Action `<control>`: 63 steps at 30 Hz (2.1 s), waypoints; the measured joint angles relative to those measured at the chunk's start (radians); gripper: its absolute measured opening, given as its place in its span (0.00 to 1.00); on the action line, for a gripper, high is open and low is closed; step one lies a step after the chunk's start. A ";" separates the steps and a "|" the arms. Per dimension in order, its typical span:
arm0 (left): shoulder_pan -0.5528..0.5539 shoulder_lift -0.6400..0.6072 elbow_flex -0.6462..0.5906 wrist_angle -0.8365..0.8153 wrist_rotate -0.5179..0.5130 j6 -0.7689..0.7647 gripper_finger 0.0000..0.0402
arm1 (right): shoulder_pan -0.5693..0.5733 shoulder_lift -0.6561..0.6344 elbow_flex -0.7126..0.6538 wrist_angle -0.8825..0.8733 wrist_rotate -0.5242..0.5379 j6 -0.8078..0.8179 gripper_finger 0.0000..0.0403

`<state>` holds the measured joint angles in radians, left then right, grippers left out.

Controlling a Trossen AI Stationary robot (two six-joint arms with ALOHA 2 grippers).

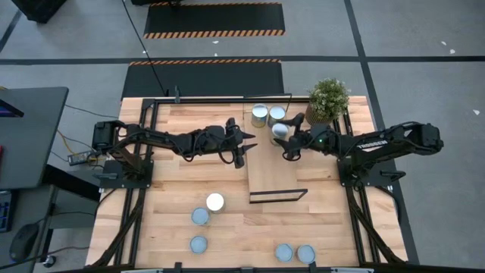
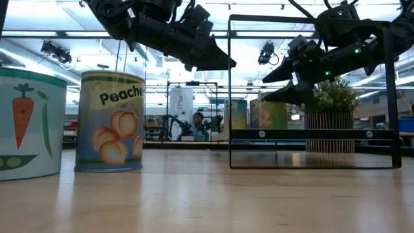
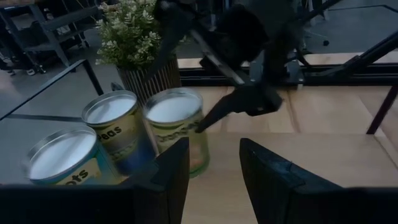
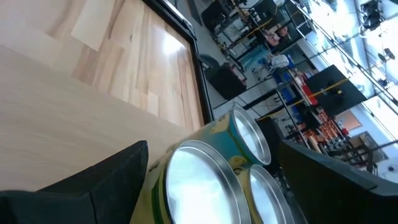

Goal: Pick and place cans onto a shelf
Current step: Put the canned oranges on the shelf, then put the canned peaches on the shelf

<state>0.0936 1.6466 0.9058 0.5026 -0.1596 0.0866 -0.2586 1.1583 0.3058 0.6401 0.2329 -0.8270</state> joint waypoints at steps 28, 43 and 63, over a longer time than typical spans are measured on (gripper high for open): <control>-0.284 -0.085 0.088 -0.669 -0.004 -0.171 0.37 | 0.198 -0.054 0.302 -0.204 -0.052 0.375 0.91; -0.472 -0.084 0.224 -0.935 -0.010 -0.480 0.37 | 0.395 -0.382 0.301 -0.529 0.047 0.482 0.91; -0.547 -0.077 0.405 -1.278 -0.002 -0.839 0.61 | 0.455 -0.505 0.122 -0.470 0.145 0.488 0.91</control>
<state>-0.4532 1.5700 1.3107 -0.7759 -0.1615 -0.7527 0.1965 0.6530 0.4276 0.1697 0.3777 -0.3392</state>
